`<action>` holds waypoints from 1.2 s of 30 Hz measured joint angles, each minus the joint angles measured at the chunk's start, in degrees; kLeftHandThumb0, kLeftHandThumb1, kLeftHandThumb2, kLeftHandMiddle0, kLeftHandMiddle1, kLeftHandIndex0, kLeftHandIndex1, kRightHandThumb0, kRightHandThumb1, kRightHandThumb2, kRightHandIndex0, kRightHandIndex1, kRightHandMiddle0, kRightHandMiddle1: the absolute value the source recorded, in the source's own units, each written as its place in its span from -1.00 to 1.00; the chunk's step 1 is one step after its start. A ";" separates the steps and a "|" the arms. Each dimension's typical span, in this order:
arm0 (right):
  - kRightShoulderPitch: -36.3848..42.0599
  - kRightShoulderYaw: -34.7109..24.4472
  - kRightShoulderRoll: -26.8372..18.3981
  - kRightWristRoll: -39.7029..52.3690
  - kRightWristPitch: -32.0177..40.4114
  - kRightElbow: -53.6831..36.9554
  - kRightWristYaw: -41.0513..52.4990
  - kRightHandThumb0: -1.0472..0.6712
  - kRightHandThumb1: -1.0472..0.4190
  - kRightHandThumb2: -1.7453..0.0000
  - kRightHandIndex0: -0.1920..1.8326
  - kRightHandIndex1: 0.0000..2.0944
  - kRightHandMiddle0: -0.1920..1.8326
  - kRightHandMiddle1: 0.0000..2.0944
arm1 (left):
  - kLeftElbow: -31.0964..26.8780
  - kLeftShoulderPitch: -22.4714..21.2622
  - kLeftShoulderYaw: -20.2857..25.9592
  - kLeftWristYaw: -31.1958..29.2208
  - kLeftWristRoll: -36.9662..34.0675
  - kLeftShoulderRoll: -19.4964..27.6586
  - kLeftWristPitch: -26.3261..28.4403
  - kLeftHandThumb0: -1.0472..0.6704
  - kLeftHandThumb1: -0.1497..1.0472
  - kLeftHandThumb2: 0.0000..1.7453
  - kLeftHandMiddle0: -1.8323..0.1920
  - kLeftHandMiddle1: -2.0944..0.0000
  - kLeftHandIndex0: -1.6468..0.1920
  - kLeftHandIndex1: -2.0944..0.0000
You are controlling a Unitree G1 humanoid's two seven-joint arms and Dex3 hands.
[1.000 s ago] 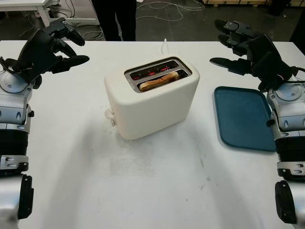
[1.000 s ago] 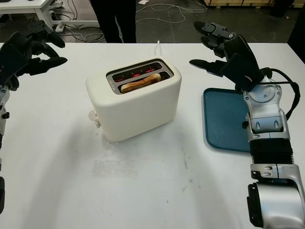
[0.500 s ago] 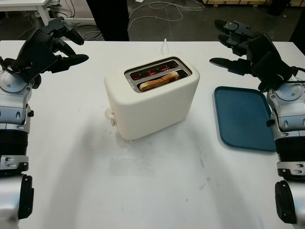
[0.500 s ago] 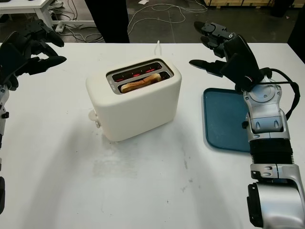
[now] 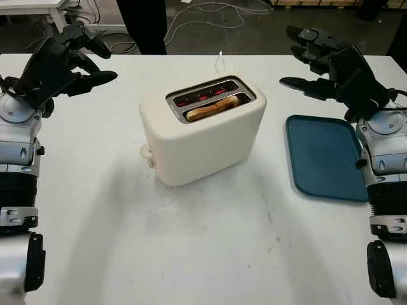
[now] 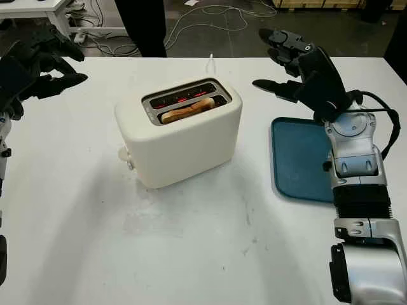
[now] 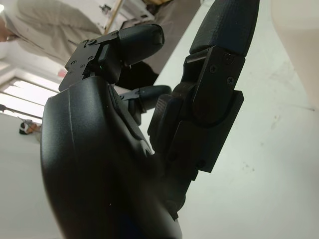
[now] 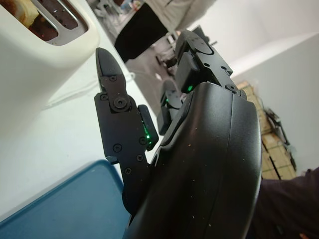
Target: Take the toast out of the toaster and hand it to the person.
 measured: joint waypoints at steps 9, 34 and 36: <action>0.00 0.00 0.00 -0.06 0.01 -0.11 -0.03 -0.13 -0.80 1.00 -0.49 -1.00 -0.48 -1.00 | 1.37 -0.01 0.18 0.00 -0.04 -0.46 -1.30 -1.00 0.72 -0.99 0.68 -0.67 0.59 -0.55; 0.00 -0.25 -0.11 -0.48 -0.32 -0.85 -0.17 -0.19 -0.83 1.00 -0.45 -0.98 -0.44 -0.99 | -0.34 0.00 0.17 0.10 0.58 -0.30 -2.35 -1.00 0.79 -0.92 0.74 -0.66 0.69 -0.55; 0.00 -0.25 -0.11 -0.48 -0.32 -0.78 -0.16 -0.18 -0.82 1.00 -0.45 -0.98 -0.44 -0.99 | -0.35 0.00 0.17 0.11 0.56 -0.32 -2.58 -1.00 0.79 -0.93 0.76 -0.66 0.71 -0.56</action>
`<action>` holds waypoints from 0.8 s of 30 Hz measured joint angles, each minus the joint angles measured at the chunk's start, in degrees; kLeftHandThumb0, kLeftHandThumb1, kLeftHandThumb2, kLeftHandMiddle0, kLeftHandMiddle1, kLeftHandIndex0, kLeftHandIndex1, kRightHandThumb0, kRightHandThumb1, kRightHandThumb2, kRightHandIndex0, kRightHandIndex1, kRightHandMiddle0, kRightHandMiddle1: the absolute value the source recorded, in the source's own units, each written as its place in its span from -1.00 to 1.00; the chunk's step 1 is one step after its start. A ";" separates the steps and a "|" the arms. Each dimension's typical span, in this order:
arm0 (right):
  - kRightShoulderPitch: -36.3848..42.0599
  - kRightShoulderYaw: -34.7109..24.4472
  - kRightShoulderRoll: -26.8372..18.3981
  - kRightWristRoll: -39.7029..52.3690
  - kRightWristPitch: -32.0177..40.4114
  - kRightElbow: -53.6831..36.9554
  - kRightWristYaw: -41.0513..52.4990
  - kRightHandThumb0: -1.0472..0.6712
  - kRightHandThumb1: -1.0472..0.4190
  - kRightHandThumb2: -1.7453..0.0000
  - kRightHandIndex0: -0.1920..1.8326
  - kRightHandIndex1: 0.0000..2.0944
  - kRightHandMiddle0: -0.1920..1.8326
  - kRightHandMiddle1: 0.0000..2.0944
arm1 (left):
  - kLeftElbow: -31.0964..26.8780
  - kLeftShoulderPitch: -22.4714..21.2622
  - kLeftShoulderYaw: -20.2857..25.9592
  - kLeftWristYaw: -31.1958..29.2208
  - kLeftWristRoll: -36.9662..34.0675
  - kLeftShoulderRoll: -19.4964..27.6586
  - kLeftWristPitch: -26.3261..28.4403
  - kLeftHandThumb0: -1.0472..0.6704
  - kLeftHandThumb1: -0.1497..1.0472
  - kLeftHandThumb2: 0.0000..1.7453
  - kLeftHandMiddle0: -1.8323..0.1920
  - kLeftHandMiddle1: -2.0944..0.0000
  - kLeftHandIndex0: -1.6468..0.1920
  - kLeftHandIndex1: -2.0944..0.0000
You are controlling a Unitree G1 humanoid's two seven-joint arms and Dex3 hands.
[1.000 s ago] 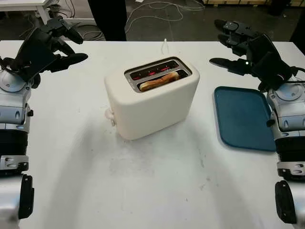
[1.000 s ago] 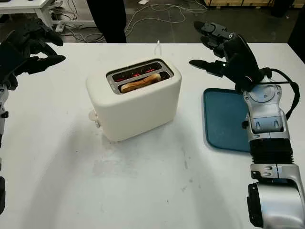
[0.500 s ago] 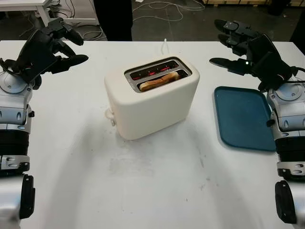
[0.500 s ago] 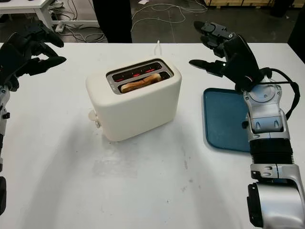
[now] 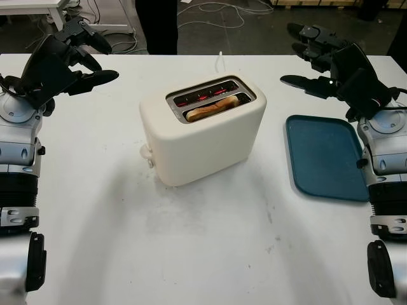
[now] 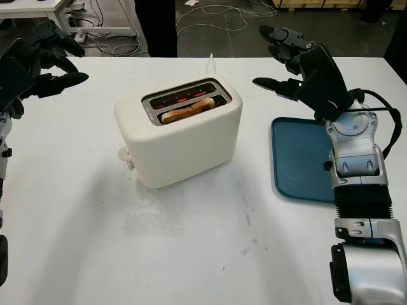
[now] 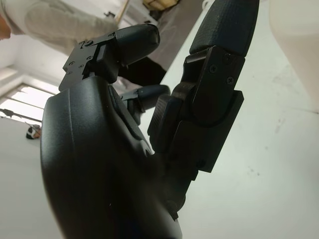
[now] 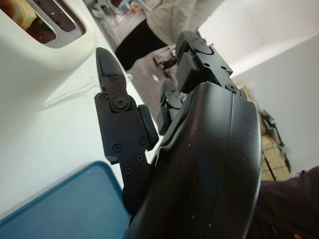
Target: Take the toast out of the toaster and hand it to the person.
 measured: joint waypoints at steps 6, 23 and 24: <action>0.00 -0.01 0.00 0.09 -0.03 0.38 0.07 -0.13 -0.81 1.00 -0.46 -0.99 -0.45 -1.00 | -1.02 0.70 0.00 0.00 -0.07 -0.15 0.04 -1.00 0.79 -0.94 0.81 -0.67 0.77 -0.57; -0.01 -0.02 0.00 -0.02 -0.03 0.93 0.52 -0.14 -0.81 1.00 -0.46 -1.00 -0.45 -1.00 | -6.97 2.60 0.00 0.72 -0.04 -0.20 3.53 -1.00 0.79 -0.95 0.81 -0.58 0.79 -0.50; -0.01 -0.02 0.00 -0.02 -0.03 0.93 0.52 -0.14 -0.81 1.00 -0.46 -0.99 -0.45 -1.00 | -7.05 2.65 0.00 0.74 -0.04 -0.20 3.75 -1.00 0.79 -0.95 0.81 -0.58 0.79 -0.49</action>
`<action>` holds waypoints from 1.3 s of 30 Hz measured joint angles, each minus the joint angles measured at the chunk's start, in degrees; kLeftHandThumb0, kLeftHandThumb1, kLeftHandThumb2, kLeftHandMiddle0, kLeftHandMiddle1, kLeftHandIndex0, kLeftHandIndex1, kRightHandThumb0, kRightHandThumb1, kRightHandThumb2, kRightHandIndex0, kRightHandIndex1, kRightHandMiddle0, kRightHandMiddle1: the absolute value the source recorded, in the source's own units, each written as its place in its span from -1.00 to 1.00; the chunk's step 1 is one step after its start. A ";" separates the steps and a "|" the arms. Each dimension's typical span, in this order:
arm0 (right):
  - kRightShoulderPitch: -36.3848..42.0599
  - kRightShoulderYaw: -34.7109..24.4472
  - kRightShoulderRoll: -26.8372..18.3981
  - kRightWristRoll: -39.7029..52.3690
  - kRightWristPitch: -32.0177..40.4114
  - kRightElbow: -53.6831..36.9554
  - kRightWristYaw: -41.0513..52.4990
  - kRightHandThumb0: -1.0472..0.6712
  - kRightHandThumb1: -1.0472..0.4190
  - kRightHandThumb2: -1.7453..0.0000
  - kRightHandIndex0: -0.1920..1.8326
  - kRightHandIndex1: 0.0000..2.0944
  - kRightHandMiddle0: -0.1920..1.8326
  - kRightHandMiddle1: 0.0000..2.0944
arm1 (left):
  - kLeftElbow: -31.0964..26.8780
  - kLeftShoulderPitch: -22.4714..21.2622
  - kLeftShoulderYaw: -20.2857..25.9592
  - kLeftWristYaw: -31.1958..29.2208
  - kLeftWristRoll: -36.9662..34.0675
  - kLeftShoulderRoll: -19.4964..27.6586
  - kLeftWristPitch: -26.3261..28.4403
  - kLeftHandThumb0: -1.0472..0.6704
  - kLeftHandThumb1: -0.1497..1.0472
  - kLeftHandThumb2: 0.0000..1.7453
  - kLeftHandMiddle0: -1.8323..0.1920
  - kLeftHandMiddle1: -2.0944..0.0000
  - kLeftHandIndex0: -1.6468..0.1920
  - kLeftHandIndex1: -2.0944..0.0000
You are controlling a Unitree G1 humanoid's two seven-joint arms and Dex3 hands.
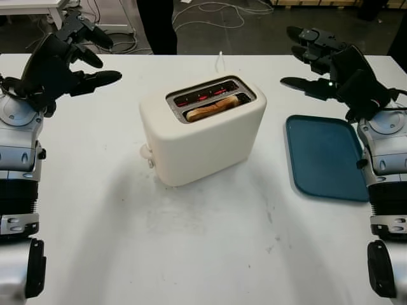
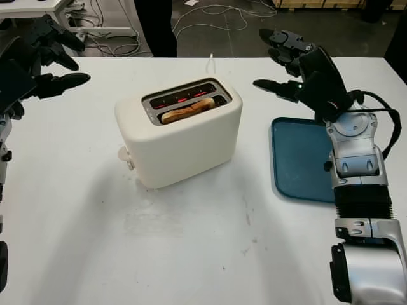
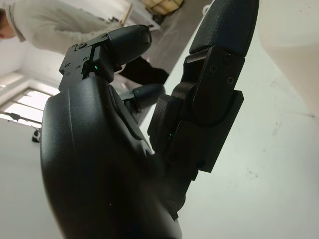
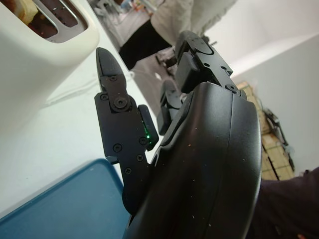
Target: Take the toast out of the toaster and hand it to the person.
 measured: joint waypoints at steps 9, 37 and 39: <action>0.00 0.13 0.00 -0.17 0.00 -0.02 -0.03 -0.12 -0.80 1.00 -0.45 -0.99 -0.44 -1.00 | -0.54 0.42 0.02 0.10 -0.08 0.00 0.87 -1.00 0.78 -0.97 0.81 -0.57 0.79 -0.48; 0.00 0.39 0.02 -0.97 -0.81 -0.01 -0.90 -0.14 -0.78 1.00 -0.44 -0.99 -0.43 -1.00 | -2.97 0.72 0.17 0.14 -0.28 -0.01 4.21 -1.00 0.79 -1.00 0.81 -0.54 0.79 -0.45; 0.00 0.39 0.02 -0.97 -0.81 -0.01 -0.90 -0.15 -0.78 1.00 -0.44 -1.00 -0.43 -1.00 | -2.97 0.72 0.17 0.14 -0.28 -0.01 4.20 -1.00 0.78 -1.00 0.81 -0.54 0.79 -0.45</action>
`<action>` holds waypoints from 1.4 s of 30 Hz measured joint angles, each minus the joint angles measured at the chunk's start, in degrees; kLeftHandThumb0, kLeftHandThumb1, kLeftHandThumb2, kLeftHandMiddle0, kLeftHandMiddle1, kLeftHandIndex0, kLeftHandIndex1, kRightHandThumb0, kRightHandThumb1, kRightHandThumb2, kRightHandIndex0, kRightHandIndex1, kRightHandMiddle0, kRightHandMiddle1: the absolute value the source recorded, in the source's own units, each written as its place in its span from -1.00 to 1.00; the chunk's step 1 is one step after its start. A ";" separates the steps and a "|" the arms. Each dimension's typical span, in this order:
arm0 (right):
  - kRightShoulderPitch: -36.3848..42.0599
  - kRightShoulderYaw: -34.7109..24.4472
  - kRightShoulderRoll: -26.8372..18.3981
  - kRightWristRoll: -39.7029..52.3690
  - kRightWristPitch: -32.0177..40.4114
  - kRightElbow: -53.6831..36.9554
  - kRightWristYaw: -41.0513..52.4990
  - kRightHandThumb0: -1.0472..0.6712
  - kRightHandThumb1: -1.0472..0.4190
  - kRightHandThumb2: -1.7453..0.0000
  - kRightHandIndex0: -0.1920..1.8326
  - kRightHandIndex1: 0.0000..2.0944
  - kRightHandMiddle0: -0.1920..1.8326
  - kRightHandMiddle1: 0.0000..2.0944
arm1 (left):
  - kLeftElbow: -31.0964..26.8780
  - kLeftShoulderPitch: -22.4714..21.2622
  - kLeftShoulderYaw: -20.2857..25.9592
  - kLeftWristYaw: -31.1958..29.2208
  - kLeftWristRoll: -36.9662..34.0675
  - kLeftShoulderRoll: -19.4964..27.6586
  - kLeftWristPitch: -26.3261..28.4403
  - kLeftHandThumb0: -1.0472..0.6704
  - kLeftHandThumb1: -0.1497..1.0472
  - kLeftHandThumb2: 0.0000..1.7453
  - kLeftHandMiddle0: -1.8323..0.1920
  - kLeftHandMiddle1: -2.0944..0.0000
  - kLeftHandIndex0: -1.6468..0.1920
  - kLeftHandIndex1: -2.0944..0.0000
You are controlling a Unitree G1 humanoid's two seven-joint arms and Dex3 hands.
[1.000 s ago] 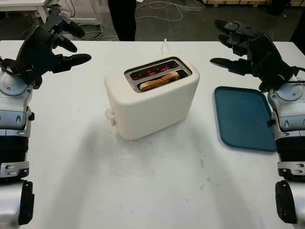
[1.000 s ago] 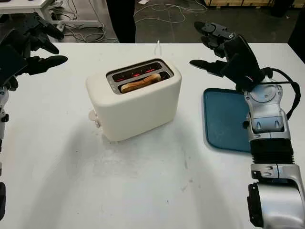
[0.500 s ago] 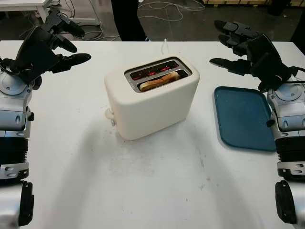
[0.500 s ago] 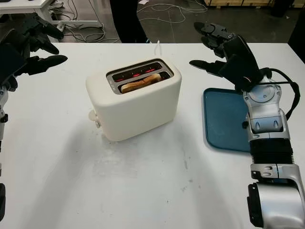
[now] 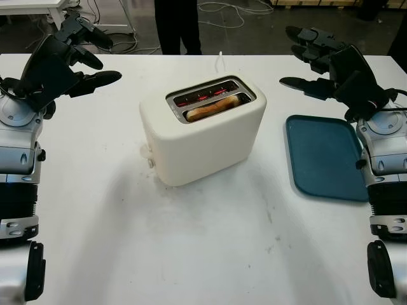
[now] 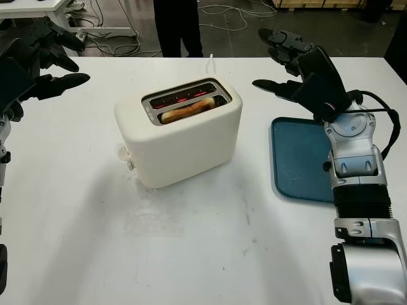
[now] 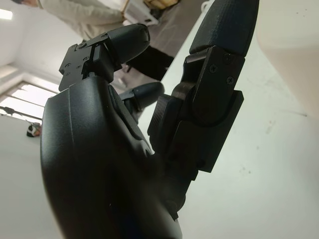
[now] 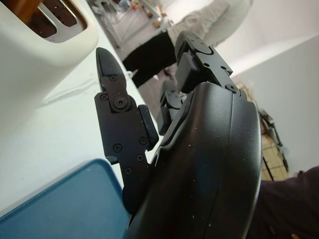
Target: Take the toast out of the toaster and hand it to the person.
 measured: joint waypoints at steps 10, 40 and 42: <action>0.00 -0.01 0.00 0.05 0.00 0.00 -0.01 -0.15 -0.78 1.00 -0.45 -1.00 -0.43 -1.00 | -0.42 0.21 0.00 0.01 0.07 0.00 0.34 -1.00 0.78 -0.99 0.81 -0.54 0.79 -0.44; -21.39 10.66 0.60 -6.07 -19.00 8.35 9.76 -0.70 -0.35 1.00 -0.22 -0.18 0.00 -0.75 | -0.92 1.13 0.13 0.18 0.09 -0.01 1.20 -1.00 0.76 -1.00 0.81 -0.53 0.79 -0.45; -21.41 12.11 1.53 -7.24 -20.28 9.56 9.76 -0.62 -0.36 0.99 -0.25 -0.17 -0.02 -0.75 | -0.95 1.14 0.25 0.18 0.07 -0.01 1.18 -1.00 0.76 -1.00 0.81 -0.54 0.79 -0.45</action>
